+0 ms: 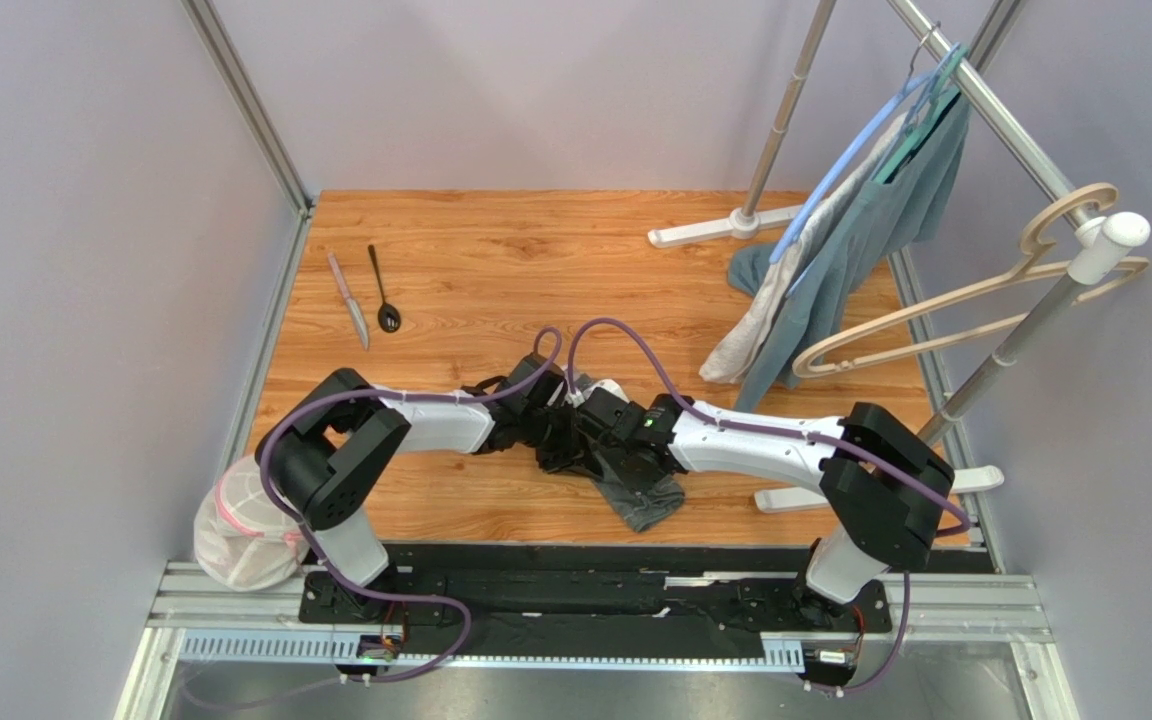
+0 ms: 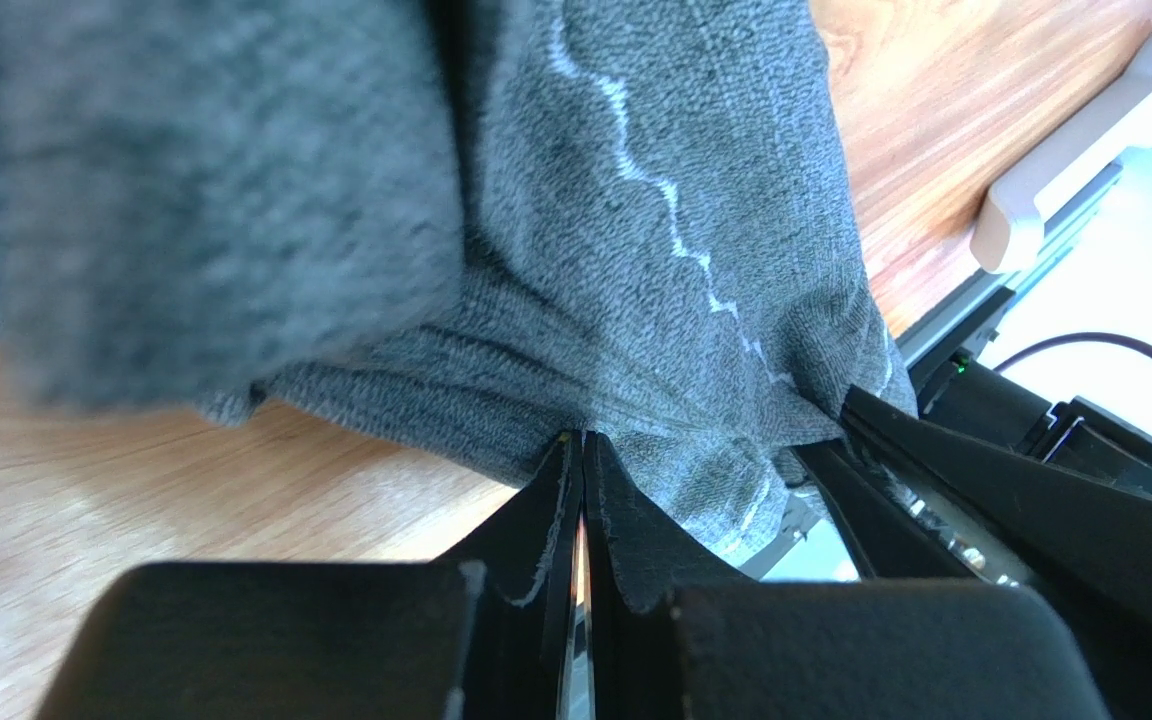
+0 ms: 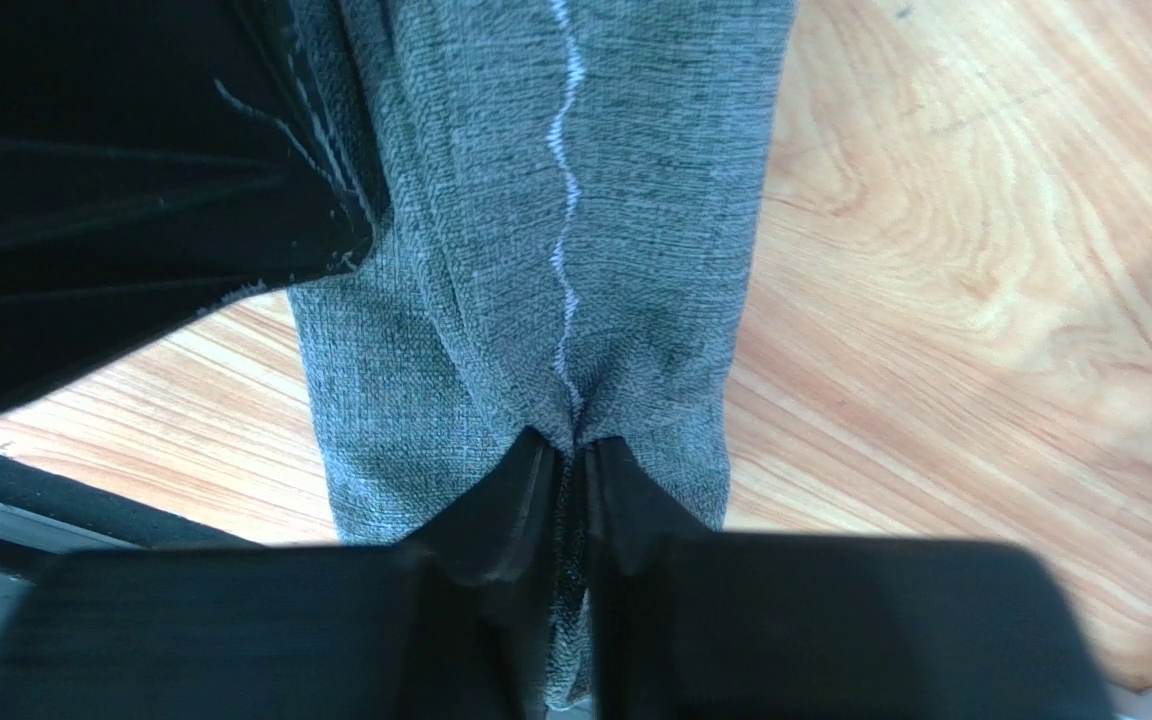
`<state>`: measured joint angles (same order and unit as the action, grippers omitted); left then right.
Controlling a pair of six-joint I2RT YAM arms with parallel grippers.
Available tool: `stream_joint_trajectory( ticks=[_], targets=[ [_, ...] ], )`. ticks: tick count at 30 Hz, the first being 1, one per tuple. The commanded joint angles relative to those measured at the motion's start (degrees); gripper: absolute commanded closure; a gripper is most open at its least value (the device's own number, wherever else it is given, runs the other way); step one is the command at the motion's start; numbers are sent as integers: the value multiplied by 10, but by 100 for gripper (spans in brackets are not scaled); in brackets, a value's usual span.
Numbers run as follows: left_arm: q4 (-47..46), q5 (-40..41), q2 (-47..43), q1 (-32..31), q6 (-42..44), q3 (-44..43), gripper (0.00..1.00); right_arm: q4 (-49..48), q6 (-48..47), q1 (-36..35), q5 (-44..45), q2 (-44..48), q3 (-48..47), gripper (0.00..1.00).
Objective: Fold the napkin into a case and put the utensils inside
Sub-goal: Fold the 2/3-rectangle-folded napkin at the center of the board, then smooth out the smaller rectangle-folded napkin at the center of the board.
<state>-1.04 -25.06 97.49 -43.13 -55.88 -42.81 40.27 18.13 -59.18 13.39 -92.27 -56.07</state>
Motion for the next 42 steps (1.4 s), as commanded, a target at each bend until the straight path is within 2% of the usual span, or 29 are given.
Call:
stream_joint_trajectory(
  ticks=[1, 2, 7, 13, 18, 25, 29, 31, 36, 42],
  targets=[
    [-19, 6, 12, -13, -9, -7, 92, 13, 5, -3, 28, 20, -35, 95],
    [-22, 7, 12, -14, -11, -7, 92, 17, 8, -2, 28, 22, -39, 100],
    [-26, 16, 14, -16, -14, -6, 92, 46, 21, -3, 14, 29, -62, 100],
    [-33, 22, 19, -20, -19, -3, 93, 48, 60, -1, -45, 33, -75, 100],
    [-36, 27, 20, -26, -21, -3, 94, 6, 121, -2, -89, 18, -55, 100],
    [-41, 29, 23, -28, -20, -2, 94, -56, 192, -3, -81, -17, -13, 100],
    [-24, 21, 17, -28, -6, -8, 94, -63, 190, -2, -62, -27, -2, 100],
    [38, 41, -13, -28, 22, -21, 92, -60, 186, -1, -54, -26, 3, 100],
    [103, 81, -99, -28, 38, -10, 88, -59, 171, -1, -62, -17, 5, 100],
    [58, 50, -104, -26, 9, 15, 92, -63, 169, -1, -84, 2, 10, 92]
  ],
)
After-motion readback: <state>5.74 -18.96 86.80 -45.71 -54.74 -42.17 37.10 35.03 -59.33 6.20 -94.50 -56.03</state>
